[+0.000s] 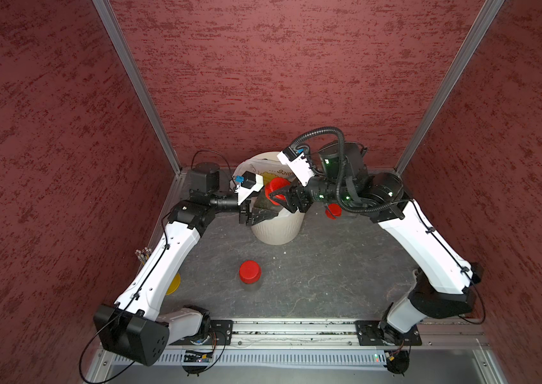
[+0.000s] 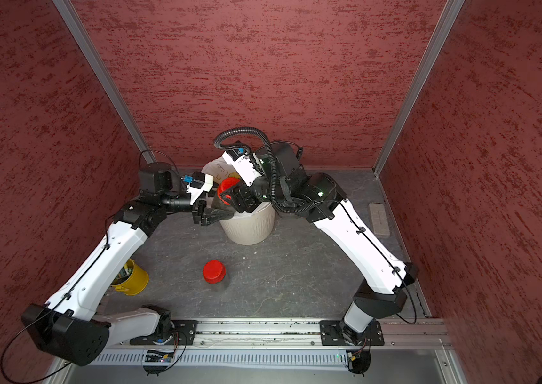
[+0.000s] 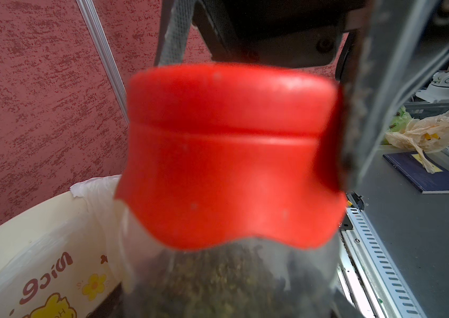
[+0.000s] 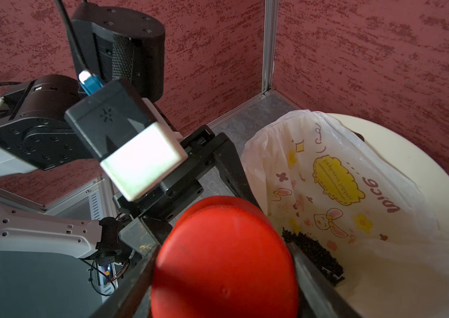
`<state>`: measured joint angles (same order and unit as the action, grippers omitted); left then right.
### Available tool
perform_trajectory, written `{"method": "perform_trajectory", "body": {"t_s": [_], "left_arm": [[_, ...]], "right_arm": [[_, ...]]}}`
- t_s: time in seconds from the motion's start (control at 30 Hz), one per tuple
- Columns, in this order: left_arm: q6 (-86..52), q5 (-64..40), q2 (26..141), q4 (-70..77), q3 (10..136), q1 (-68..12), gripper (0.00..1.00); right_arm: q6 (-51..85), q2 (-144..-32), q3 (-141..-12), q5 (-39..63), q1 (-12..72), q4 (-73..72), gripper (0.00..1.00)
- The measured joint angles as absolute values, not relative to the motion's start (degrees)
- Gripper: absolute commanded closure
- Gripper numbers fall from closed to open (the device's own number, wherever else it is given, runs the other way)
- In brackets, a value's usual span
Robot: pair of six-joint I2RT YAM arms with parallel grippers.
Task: Empty moldy tea leaves from jars
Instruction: Unscrew the lid from the jar.
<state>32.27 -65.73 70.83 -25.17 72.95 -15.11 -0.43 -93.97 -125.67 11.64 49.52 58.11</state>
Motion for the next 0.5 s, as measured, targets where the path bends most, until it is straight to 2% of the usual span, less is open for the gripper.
{"method": "perform_trajectory", "body": {"t_s": [0.2, 0.5], "left_arm": [[32.7, -66.2, 70.8, -25.3, 72.9, -15.1, 0.35], [33.8, -68.6, 70.5, -25.0, 72.9, -15.5, 0.34]], "right_arm": [[-6.3, -93.9, -125.5, 13.5, 49.4, 58.1, 0.56], [-18.7, -94.5, -128.8, 19.7, 48.5, 61.6, 0.49]]}}
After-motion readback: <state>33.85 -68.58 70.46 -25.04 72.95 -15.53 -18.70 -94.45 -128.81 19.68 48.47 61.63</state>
